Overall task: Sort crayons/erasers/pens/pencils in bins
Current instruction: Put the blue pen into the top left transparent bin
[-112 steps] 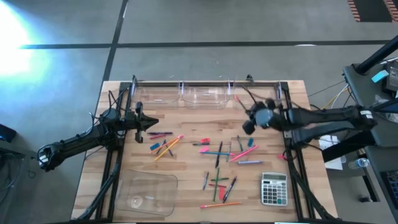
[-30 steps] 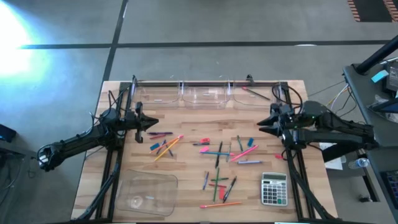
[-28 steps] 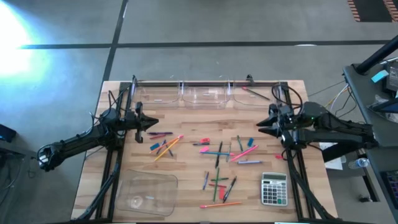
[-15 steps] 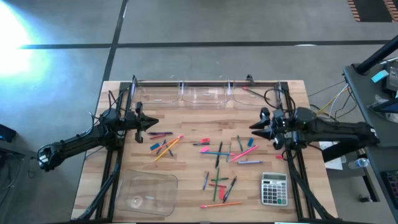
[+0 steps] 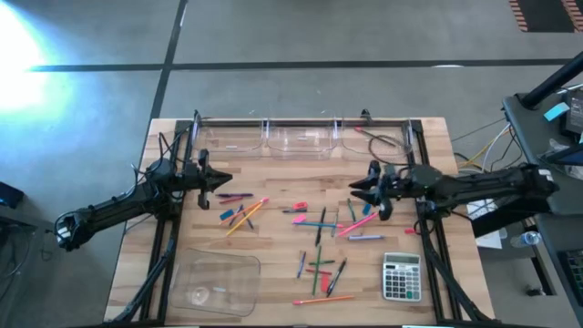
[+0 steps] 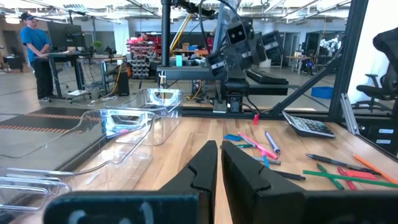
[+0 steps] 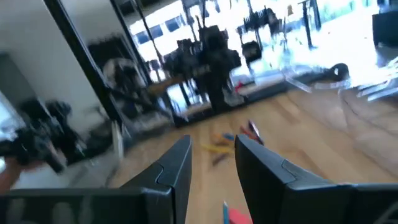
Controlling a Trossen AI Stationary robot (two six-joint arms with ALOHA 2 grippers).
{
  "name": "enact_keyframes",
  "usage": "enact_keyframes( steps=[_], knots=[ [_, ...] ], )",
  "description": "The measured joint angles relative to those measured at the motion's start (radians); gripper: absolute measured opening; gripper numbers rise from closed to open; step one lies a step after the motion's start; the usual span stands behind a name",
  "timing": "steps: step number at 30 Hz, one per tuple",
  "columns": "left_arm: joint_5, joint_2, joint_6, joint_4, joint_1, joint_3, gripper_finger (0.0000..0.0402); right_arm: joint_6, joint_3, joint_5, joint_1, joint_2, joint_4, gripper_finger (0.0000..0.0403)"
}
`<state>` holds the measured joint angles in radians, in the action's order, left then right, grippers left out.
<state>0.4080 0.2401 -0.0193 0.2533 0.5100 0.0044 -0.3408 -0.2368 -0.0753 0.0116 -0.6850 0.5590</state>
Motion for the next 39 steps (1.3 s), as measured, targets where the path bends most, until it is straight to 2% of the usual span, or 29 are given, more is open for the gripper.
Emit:
enact_keyframes(
  steps=[12,16,24,28,31,35,37,39],
  knots=[
    [0.000,0.000,-0.001,0.012,0.000,0.000,0.0010,0.166,-0.181,-0.007,-0.060,-0.307,0.005,0.0107],
    [0.000,0.002,-0.002,0.050,0.000,0.000,0.0010,0.207,-0.208,-0.010,-0.060,-0.359,-0.005,0.0100],
    [0.000,0.024,-0.003,0.093,0.000,0.042,0.0010,0.301,-0.256,-0.010,-0.059,-0.374,-0.006,0.0084],
    [-0.041,0.103,0.010,0.027,0.000,0.127,0.0011,0.346,-0.286,-0.010,-0.059,-0.347,-0.047,0.0077],
    [-0.085,0.208,0.017,-0.051,-0.001,0.190,0.0019,0.362,-0.310,-0.010,-0.059,-0.333,-0.089,0.0075],
    [-0.088,0.354,0.000,-0.117,-0.026,0.279,0.0039,0.367,-0.338,-0.010,-0.059,-0.314,-0.129,0.0076],
    [-0.133,0.426,0.001,-0.243,-0.056,0.364,0.0047,0.356,-0.348,-0.010,-0.059,-0.310,-0.152,0.0077],
    [-0.235,0.500,0.018,-0.434,-0.098,0.471,0.0049,0.341,-0.352,-0.010,-0.060,-0.306,-0.167,0.0076]
  ],
)
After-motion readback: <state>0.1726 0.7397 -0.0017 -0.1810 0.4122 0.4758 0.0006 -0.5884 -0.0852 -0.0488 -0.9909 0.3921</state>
